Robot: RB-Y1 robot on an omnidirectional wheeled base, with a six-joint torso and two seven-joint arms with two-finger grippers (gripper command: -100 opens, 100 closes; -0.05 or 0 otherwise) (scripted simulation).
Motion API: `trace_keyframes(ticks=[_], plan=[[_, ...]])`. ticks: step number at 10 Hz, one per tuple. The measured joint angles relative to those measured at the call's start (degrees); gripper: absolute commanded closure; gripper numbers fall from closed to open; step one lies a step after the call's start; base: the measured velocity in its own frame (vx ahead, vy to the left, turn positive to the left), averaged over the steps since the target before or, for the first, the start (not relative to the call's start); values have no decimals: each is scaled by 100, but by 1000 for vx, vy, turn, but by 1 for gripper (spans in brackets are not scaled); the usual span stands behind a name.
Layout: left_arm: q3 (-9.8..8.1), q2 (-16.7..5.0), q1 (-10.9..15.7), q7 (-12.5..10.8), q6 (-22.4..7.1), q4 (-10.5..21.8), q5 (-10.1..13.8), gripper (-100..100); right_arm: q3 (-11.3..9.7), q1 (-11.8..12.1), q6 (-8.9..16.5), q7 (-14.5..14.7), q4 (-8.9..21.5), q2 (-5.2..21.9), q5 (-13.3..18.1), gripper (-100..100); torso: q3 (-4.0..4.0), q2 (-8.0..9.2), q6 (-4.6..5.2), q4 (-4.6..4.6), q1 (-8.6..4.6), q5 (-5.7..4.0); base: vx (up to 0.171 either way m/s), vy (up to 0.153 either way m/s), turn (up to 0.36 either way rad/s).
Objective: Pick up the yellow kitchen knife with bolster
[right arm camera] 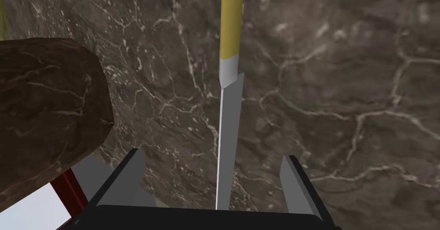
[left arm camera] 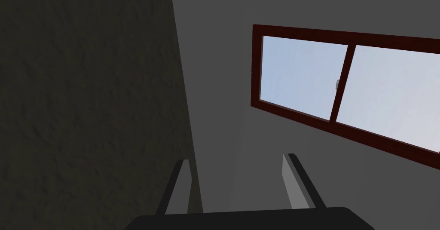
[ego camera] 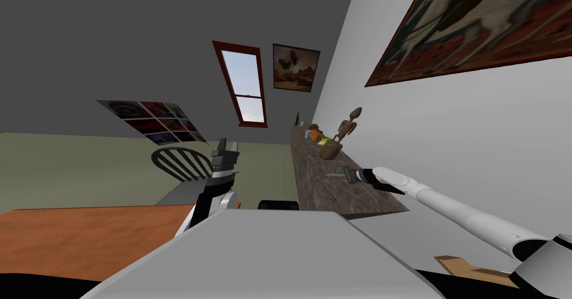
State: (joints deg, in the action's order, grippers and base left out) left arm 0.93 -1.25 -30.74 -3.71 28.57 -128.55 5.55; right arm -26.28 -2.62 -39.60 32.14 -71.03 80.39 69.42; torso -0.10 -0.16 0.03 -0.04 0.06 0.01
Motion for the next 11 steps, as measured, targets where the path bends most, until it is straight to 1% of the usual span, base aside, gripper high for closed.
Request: trace_keyframes(ticks=[3,7,8,9,11], plan=[[0,0,0,0,0,0,0,0,-61,75,-258,-132,-151,202,-35,-100,2,3,1,1,-2,0,46,10,1],[0,0,0,0,0,0,0,0,-149,98,-654,-226,-217,395,-81,-100,1,3,0,0,1,0,42,15,0],[0,0,0,0,0,0,0,0,-153,95,-680,-234,-217,399,-81,0,5,10,0,2,-2,-1,0,0,0],[0,0,1,0,0,0,0,0,-152,95,-677,-233,-217,399,-81,-100,9,16,1,3,-5,-2,25,2,71],[0,0,0,0,0,0,0,0,-210,185,-513,-196,-153,233,-26,-100,3,6,-1,1,-9,-3,32,-3,53]])
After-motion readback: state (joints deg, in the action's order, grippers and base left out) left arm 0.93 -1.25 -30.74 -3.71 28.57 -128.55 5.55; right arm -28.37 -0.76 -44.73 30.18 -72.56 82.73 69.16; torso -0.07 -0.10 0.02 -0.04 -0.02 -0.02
